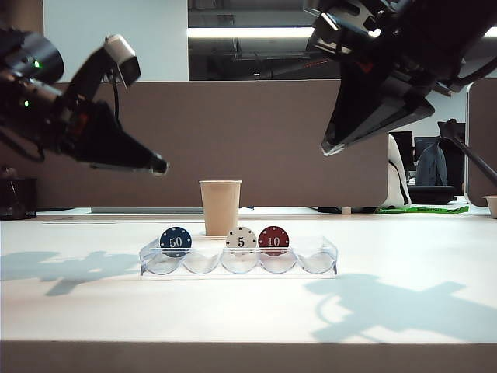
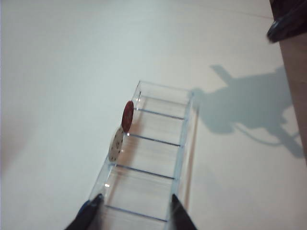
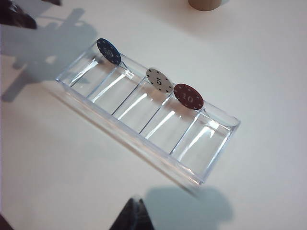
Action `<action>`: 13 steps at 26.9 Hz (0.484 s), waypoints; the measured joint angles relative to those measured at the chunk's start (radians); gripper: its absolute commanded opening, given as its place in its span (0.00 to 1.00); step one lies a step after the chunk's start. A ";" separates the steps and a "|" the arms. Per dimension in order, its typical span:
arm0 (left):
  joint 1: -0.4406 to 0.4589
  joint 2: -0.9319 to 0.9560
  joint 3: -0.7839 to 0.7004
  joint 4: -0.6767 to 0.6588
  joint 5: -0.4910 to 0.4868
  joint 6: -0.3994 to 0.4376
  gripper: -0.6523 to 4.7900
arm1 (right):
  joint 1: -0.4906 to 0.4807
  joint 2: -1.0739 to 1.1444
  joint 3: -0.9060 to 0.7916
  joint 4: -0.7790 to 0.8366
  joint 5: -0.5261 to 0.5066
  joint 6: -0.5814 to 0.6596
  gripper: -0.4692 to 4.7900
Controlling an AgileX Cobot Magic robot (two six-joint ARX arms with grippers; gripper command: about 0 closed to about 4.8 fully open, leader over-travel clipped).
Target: Pick up the chip with the greater value and put it into the paper cup.
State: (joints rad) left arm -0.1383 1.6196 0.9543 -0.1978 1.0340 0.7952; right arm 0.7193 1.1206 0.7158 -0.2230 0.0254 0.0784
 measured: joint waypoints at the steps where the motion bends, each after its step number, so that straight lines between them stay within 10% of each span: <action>1: -0.001 0.012 0.000 0.001 -0.010 0.000 0.45 | 0.000 0.000 0.000 0.000 0.000 0.000 0.08; 13: -0.008 0.072 0.000 0.069 -0.038 0.002 0.47 | 0.000 0.000 0.000 0.000 0.000 0.000 0.08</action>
State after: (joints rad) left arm -0.1459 1.6920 0.9546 -0.1287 0.9962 0.7971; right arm 0.7193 1.1210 0.7158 -0.2230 0.0254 0.0784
